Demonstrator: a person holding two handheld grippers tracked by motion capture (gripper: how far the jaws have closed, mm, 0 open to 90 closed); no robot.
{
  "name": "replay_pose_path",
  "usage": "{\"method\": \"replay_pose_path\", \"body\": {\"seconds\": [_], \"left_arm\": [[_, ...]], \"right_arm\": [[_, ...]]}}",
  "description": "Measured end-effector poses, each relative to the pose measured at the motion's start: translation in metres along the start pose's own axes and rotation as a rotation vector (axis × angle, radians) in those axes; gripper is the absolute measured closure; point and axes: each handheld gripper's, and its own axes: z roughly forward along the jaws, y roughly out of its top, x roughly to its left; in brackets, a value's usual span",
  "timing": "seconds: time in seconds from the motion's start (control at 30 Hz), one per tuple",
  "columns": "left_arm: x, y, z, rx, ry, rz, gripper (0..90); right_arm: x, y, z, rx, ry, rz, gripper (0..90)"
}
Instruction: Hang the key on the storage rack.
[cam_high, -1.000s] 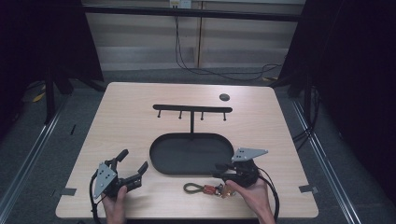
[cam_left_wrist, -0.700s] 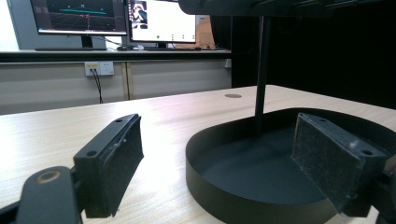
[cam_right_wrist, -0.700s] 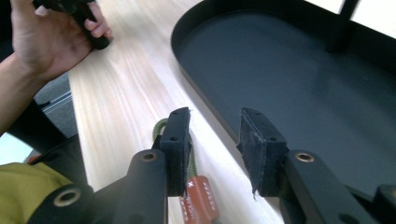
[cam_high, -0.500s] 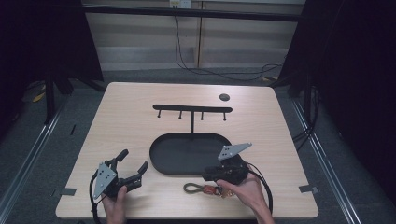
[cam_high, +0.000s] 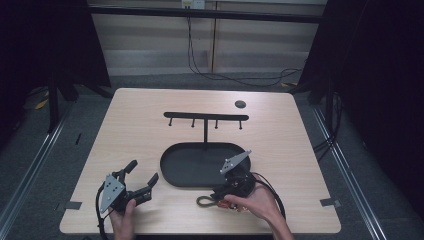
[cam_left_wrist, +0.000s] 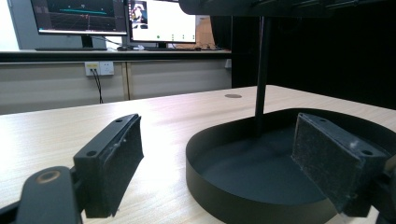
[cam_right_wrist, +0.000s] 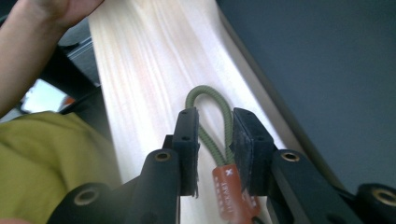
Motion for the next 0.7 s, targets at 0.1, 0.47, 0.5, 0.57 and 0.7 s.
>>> {"method": "replay_pose_path", "body": {"seconds": [0.1,0.47,0.5,0.57,0.7], "left_arm": [[0.000,0.000,0.000,0.000,0.000,0.000,15.9],[0.000,0.000,0.000,0.004,-0.001,0.010,15.9],[0.000,0.000,0.000,0.004,-0.001,0.009,15.9],[0.000,0.000,-0.001,0.004,-0.001,0.009,15.9],[0.000,0.000,-0.001,0.005,0.000,0.009,16.0]], "right_arm": [[-0.002,0.003,0.000,0.020,0.008,0.015,73.7],[0.000,0.015,0.025,0.167,0.011,-0.011,84.7],[0.000,0.015,0.025,0.167,0.011,-0.011,84.7],[-0.002,0.017,0.029,0.184,0.006,-0.014,85.7],[-0.005,0.020,0.035,0.237,-0.005,-0.026,86.6]]}}
